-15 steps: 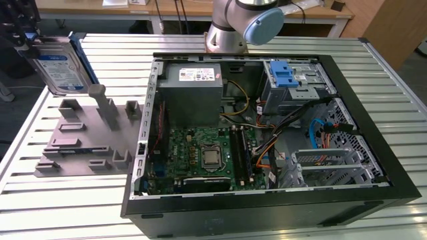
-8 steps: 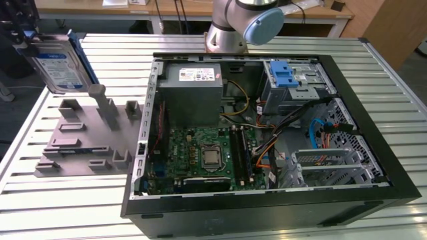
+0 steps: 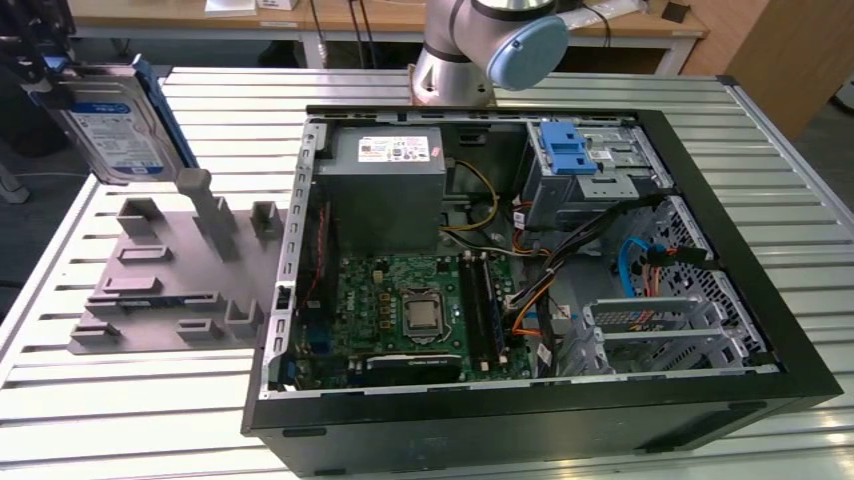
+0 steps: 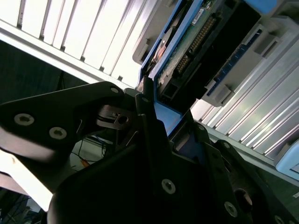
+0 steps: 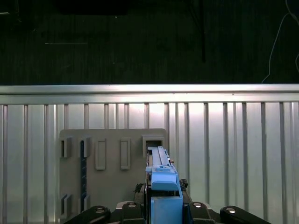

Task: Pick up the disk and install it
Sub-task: 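Pick up the disk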

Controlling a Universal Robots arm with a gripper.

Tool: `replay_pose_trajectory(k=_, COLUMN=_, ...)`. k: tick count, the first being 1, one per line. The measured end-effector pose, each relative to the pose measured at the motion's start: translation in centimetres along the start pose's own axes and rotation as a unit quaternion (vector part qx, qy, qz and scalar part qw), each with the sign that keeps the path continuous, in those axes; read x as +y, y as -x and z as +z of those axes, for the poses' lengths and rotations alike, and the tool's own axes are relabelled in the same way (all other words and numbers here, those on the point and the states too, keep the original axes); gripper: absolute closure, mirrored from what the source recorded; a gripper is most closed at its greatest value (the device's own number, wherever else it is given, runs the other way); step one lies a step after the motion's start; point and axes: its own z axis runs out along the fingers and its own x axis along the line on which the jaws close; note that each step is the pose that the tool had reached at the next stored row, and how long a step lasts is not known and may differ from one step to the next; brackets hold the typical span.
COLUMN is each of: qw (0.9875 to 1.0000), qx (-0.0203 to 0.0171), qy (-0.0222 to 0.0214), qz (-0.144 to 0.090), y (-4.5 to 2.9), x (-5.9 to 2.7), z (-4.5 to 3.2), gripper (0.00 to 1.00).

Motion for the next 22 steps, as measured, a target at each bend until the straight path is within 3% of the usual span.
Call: replay_pose_trajectory(k=22, qw=1.0000, qx=0.0000, qy=0.0000, qz=0.000, y=0.05, x=0.02, z=-1.38, gripper=0.64)
